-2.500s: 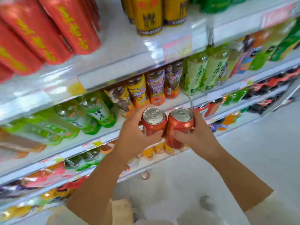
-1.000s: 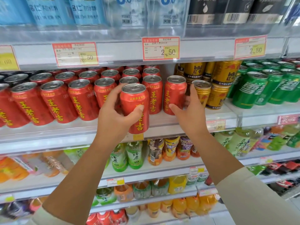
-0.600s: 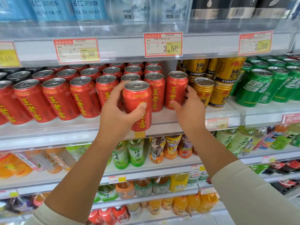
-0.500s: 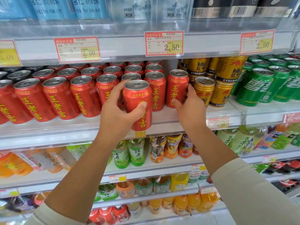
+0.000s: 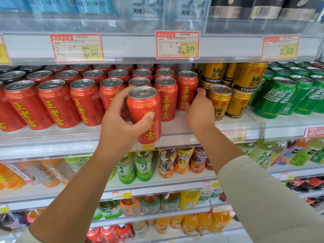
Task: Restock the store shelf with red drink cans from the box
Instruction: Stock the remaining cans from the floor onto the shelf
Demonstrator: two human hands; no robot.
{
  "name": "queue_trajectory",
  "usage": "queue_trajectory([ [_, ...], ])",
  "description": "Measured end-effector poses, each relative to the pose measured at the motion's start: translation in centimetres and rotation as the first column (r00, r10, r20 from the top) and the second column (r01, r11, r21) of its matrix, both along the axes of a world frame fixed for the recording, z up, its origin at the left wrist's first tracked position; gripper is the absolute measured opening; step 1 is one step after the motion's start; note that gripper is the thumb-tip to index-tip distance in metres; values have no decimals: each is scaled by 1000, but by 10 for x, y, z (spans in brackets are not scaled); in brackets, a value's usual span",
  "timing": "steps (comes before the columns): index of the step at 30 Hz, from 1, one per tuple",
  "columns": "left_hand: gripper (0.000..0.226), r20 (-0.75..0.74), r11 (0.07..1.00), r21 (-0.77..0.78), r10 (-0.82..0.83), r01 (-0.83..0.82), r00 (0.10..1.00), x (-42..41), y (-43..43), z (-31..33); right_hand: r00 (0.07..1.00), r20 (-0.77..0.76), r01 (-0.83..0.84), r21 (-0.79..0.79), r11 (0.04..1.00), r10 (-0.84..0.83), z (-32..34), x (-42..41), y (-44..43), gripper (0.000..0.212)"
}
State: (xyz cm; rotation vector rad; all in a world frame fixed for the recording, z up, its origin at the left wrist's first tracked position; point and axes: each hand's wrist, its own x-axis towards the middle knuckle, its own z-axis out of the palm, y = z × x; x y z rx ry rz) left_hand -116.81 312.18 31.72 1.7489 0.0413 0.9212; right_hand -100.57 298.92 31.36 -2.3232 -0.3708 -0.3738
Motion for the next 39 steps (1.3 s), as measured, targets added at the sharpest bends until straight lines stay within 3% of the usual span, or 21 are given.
queue_trajectory([
  [9, 58, 21, 1000, 19, 14, -14, 1000, -2, -3, -1, 993, -111, -53, -35, 998, 49, 7, 34, 18, 49],
  [23, 54, 52, 1000, 15, 22, -23, 998, -4, -6, -2, 995, -99, 24, 42, 999, -20, 4, 64, 38, 43],
  [39, 54, 80, 1000, 2, 24, -24, 996, 0, -7, -4, 999, -52, 15, 128, 992, -8, -4, 72, 39, 62],
])
